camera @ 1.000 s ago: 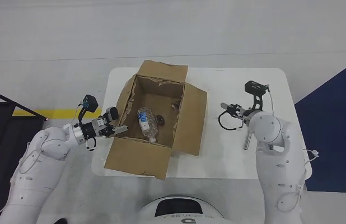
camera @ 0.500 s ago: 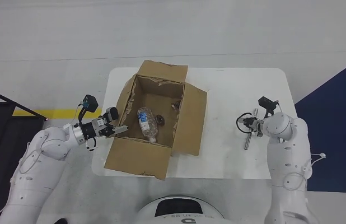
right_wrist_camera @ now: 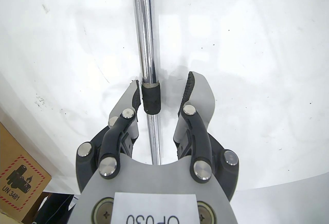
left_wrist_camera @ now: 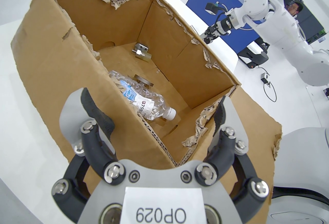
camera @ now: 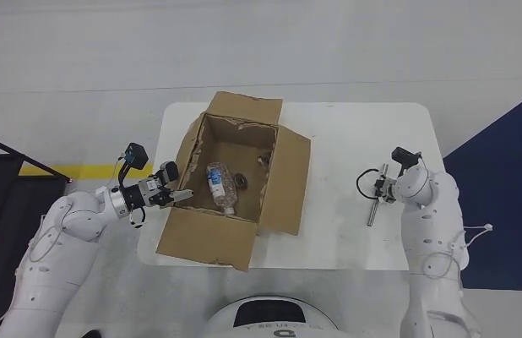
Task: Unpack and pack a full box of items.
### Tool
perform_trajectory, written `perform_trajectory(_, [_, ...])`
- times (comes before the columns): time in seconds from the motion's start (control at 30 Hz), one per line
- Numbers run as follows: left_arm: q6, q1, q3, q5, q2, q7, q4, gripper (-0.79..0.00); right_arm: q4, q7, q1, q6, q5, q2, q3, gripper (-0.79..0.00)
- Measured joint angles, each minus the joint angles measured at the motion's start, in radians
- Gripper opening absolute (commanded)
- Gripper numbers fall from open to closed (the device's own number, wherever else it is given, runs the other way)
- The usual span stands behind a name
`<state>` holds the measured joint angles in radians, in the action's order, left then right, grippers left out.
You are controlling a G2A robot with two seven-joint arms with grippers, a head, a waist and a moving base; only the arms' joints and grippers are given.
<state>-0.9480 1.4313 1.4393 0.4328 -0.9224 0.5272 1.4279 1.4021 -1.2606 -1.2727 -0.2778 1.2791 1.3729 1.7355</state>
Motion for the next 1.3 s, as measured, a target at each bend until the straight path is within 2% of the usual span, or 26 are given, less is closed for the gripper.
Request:
perform_trajectory(0.3, [0.0, 0.0, 0.0, 0.0, 0.0, 0.0, 0.0, 0.0, 0.127, -0.026, -0.051, -0.016, 0.01, -0.001, -0.036, -0.785])
perform_trajectory(0.53, [0.0, 0.0, 0.0, 0.0, 0.0, 0.0, 0.0, 0.0, 0.31, 0.059, -0.139, -0.03, -0.085, 0.002, -0.016, -0.785])
perform_trajectory(0.63, [0.0, 0.0, 0.0, 0.0, 0.0, 0.0, 0.0, 0.0, 0.406, 0.138, -0.186, 0.008, -0.226, 0.007, 0.011, -0.785])
perform_trajectory(0.7, [0.0, 0.0, 0.0, 0.0, 0.0, 0.0, 0.0, 0.0, 0.461, 0.209, -0.216, 0.061, -0.377, 0.013, 0.035, -0.785])
perform_trajectory(0.83, [0.0, 0.0, 0.0, 0.0, 0.0, 0.0, 0.0, 0.0, 0.47, 0.334, -0.237, 0.191, -0.698, 0.024, 0.048, -0.785])
perform_trajectory(0.97, [0.0, 0.0, 0.0, 0.0, 0.0, 0.0, 0.0, 0.0, 0.419, 0.327, -0.185, 0.335, -0.944, 0.029, -0.032, -0.785])
perform_trajectory(1.03, [0.0, 0.0, 0.0, 0.0, 0.0, 0.0, 0.0, 0.0, 0.405, 0.3, -0.146, 0.356, -0.973, 0.03, -0.096, -0.785])
perform_trajectory(1.13, [0.0, 0.0, 0.0, 0.0, 0.0, 0.0, 0.0, 0.0, 0.401, 0.276, -0.072, 0.337, -0.894, 0.034, -0.236, -0.785])
perform_trajectory(1.3, [0.0, 0.0, 0.0, 0.0, 0.0, 0.0, 0.0, 0.0, 0.343, 0.28, 0.069, 0.235, -0.739, 0.053, -0.488, -0.785])
